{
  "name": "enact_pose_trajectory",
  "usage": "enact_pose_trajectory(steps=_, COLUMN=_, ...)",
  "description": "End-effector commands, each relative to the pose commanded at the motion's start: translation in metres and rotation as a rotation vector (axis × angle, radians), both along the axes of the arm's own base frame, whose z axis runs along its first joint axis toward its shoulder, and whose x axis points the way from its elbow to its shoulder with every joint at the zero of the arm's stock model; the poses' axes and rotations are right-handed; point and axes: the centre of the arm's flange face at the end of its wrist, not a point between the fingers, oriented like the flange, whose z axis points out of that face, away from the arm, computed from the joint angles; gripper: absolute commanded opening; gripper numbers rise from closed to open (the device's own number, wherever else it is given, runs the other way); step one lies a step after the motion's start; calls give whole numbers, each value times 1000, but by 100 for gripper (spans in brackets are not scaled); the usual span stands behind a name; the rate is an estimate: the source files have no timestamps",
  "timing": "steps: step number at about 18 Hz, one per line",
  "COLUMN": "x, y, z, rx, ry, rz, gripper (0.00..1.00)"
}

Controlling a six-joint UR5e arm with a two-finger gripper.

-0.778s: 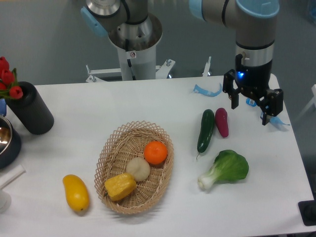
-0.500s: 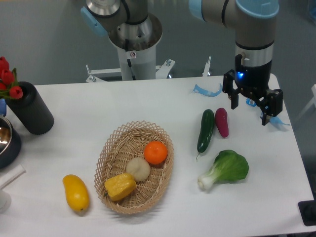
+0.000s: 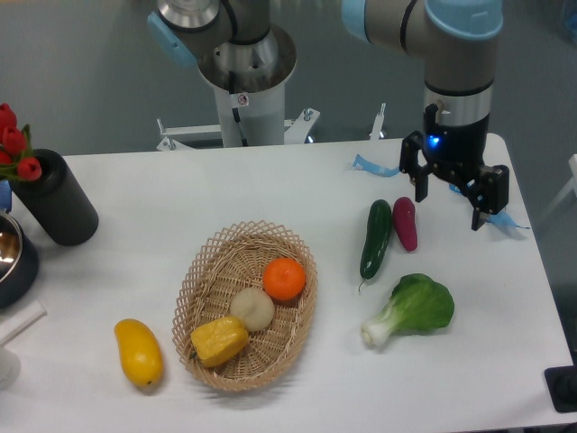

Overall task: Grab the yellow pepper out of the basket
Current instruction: 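Move the open gripper over the wicker basket beside the orange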

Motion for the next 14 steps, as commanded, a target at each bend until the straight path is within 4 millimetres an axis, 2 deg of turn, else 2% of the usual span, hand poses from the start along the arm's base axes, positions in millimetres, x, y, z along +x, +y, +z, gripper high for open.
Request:
enact_pose_trajectory(steps=3, x=18, y=27, z=-4, rx=49, ry=-42, rz=28, gripper=100)
enact_pose_trajectory(steps=11, x=47, y=80, z=-37, rx=122, ry=-206, rz=138, gripper=100)
enact_pose_trajectory(steps=14, x=57, y=97, z=-36, rx=144, ry=-187, rz=146, gripper=100)
